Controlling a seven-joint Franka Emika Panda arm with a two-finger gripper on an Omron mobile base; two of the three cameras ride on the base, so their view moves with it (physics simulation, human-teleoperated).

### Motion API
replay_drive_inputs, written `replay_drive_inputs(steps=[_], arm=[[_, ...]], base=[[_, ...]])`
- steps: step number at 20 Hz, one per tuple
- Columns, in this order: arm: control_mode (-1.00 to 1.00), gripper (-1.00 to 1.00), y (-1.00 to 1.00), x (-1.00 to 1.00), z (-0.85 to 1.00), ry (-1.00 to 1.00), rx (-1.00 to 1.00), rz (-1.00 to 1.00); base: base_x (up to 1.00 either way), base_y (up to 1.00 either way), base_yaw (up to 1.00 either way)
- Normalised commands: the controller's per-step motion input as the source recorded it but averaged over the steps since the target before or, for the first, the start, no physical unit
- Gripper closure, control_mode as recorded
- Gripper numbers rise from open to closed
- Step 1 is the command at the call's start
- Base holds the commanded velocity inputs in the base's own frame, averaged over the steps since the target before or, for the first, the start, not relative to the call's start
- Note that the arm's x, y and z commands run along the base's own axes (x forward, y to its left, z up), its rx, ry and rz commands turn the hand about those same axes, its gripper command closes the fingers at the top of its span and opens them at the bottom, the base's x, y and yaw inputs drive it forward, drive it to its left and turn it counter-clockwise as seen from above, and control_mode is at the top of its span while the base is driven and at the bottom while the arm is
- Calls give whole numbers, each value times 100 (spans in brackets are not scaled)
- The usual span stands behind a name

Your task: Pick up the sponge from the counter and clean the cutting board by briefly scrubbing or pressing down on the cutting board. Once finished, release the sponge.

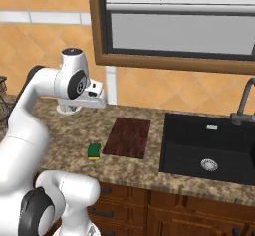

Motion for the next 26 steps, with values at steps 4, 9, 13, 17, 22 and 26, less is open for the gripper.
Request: replay_drive_inputs(steps=[4,9,13,17,22,26], arm=[[-100,-100,0,0,-43,0,0,0],[-100,-100,4,8,-52,-3,0,2],[-100,-100,10,18,-58,-2,0,8],[-100,-100,5,-4,-58,0,0,11],[-100,-100,0,-3,-55,-1,-3,18],[-100,-100,-1,15,-8,0,-7,21]], base=[[0,0,0],[0,0,0],[0,0,0],[0,0,0],[0,0,0],[0,0,0]])
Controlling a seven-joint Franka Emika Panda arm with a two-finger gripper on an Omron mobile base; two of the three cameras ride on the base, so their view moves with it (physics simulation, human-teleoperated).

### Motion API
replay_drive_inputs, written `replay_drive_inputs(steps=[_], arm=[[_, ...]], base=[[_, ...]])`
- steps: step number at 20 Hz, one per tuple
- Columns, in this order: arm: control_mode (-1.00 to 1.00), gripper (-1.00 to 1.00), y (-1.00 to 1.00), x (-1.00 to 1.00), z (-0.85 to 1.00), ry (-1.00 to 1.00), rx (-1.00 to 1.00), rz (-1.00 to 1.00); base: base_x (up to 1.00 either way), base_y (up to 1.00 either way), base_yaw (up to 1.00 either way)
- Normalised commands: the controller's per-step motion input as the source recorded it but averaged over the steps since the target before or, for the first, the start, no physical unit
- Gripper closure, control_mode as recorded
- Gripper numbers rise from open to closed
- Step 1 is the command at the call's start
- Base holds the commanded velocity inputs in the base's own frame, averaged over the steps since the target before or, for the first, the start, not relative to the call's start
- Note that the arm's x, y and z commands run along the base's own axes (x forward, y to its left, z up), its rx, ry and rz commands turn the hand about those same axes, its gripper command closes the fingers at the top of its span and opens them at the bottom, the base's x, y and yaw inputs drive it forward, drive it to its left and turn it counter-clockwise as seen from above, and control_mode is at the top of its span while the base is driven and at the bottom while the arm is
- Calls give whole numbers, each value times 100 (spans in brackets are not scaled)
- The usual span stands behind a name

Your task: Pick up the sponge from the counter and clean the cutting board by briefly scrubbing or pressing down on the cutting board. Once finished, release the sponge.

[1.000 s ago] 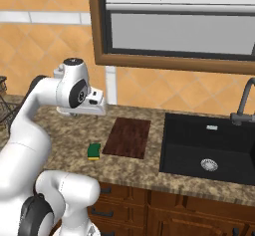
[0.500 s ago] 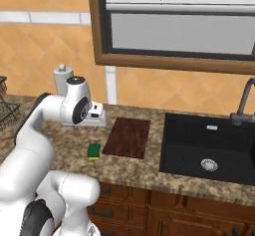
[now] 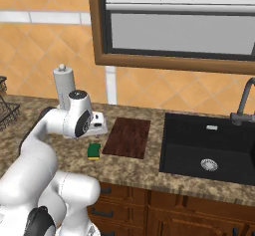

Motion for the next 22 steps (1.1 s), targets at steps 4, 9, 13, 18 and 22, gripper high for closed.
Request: replay_drive_inputs(steps=[4,9,13,18,22], arm=[[-100,-100,5,13,0,5,0,9],[-100,-100,-3,20,0,5,6,0],[-100,-100,0,9,0,4,0,-1],[-100,-100,-3,-2,-21,3,-17,-1],[-100,-100,0,0,0,4,-5,-2]], base=[[0,0,0],[0,0,0],[0,0,0],[0,0,0],[0,0,0]])
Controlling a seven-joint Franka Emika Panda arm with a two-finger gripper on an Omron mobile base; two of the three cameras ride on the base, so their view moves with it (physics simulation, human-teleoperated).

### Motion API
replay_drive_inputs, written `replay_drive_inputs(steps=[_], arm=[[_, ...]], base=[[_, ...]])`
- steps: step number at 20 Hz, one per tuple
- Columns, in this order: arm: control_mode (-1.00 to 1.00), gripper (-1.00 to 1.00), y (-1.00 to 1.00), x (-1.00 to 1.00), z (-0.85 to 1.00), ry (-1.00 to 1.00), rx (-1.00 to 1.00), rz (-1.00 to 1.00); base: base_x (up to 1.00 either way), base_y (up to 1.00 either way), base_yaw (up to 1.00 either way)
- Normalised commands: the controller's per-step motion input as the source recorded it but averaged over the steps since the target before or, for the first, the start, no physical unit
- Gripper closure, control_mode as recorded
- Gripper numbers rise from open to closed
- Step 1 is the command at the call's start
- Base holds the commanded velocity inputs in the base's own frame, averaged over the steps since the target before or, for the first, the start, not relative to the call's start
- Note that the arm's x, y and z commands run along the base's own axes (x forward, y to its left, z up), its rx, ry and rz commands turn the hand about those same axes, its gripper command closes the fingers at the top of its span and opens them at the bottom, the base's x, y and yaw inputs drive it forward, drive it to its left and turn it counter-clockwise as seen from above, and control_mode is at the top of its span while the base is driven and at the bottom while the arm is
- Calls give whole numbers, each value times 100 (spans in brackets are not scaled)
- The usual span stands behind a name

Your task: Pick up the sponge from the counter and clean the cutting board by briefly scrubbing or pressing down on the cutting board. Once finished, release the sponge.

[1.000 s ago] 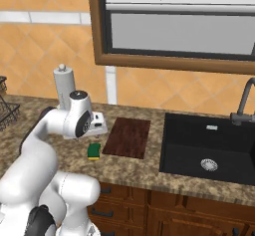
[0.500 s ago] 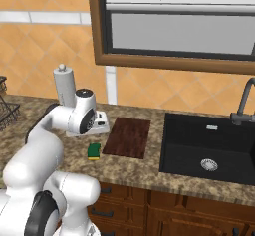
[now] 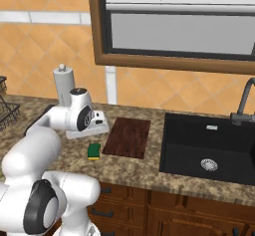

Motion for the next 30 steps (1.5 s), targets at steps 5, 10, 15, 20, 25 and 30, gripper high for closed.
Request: replay_drive_inputs(steps=[5,10,15,20,25,30], arm=[[-100,-100,0,9,0,12,5,-1],[-100,-100,0,0,-21,5,2,0],[-100,-100,0,0,-4,0,0,-4],[-100,-100,0,-2,-1,0,0,-2],[-100,-100,0,-42,-3,0,0,-2],[-100,-100,0,-56,0,0,0,-3]], base=[[0,0,0],[0,0,0],[0,0,0],[0,0,0],[0,0,0],[0,0,0]])
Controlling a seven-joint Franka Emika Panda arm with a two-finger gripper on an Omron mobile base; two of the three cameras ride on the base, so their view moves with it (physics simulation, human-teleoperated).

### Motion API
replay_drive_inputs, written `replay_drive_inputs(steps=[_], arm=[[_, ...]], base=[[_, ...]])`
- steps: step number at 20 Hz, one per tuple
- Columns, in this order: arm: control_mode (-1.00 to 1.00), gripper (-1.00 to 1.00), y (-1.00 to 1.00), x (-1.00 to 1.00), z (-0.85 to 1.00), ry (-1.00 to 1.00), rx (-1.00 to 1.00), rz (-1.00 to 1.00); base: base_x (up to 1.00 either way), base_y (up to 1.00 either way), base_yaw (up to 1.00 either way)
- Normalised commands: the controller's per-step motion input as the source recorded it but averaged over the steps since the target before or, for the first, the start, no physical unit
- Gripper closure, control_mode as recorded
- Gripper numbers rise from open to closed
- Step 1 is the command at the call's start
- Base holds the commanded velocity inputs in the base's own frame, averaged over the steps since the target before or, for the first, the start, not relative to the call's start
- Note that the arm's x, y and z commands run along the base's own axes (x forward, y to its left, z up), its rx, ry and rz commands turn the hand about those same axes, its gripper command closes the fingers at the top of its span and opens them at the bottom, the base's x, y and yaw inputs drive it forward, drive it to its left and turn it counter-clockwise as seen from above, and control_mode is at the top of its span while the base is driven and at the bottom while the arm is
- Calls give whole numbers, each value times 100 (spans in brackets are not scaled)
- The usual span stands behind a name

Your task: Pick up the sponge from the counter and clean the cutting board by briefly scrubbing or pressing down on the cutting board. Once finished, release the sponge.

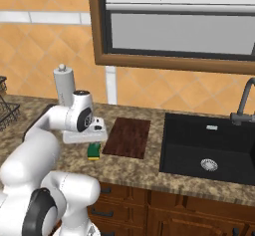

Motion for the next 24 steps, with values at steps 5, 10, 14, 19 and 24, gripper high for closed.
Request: replay_drive_inputs(steps=[5,10,14,19,24], arm=[[-100,-100,0,12,-6,0,0,0],[-100,-100,0,50,-12,0,0,0],[-100,-100,0,58,-4,0,0,0],[-100,-100,1,27,0,4,0,0],[-100,-100,1,1,0,5,0,0]], base=[[0,0,0],[0,0,0],[0,0,0],[0,0,0],[0,0,0]])
